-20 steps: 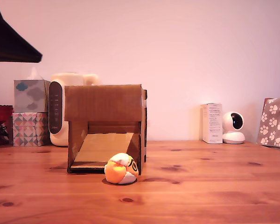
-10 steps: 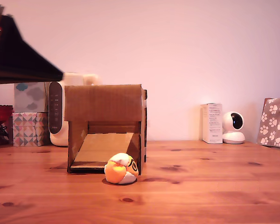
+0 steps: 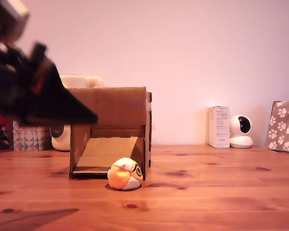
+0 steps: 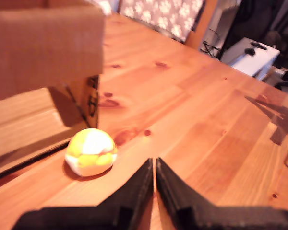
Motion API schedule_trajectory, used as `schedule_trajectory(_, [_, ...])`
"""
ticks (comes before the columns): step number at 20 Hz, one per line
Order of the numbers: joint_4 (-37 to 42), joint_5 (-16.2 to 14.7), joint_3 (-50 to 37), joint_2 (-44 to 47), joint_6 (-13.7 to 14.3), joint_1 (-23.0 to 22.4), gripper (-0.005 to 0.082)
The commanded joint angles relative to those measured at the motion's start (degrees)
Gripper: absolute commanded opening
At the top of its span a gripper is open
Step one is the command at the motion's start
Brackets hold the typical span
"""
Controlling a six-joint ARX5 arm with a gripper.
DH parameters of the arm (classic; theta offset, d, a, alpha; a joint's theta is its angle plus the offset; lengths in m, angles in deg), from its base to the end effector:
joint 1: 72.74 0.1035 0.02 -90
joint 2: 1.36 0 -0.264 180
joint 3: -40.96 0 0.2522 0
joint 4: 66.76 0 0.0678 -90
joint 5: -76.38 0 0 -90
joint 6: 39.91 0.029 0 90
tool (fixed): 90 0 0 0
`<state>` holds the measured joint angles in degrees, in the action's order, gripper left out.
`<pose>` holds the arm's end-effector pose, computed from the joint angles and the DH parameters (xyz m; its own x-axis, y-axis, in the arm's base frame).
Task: Drop the footbag into the cardboard dice tower
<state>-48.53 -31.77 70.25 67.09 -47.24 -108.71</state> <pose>0.1627 -0.1293 0.1557 0.5353 -0.7734 -0.3395 0.7502 0.6200 -0.2295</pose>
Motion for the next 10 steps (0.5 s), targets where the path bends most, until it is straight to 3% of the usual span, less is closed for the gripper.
schedule_trajectory(1, [2.71, -0.15, -1.05, 2.49, -0.2, -0.13, 0.0071])
schedule_trajectory(2, [4.31, 0.11, -1.05, 4.0, -0.28, -0.13, 0.0262])
schedule_trajectory(4, [8.04, 2.36, -1.01, 6.69, -0.17, -0.17, 0.0725])
schedule_trajectory(5, [9.2, 3.06, -0.74, 8.02, -0.17, -0.17, 0.0792])
schedule_trajectory(10, [10.56, 6.67, 3.04, 15.47, -0.15, -0.17, 0.0765])
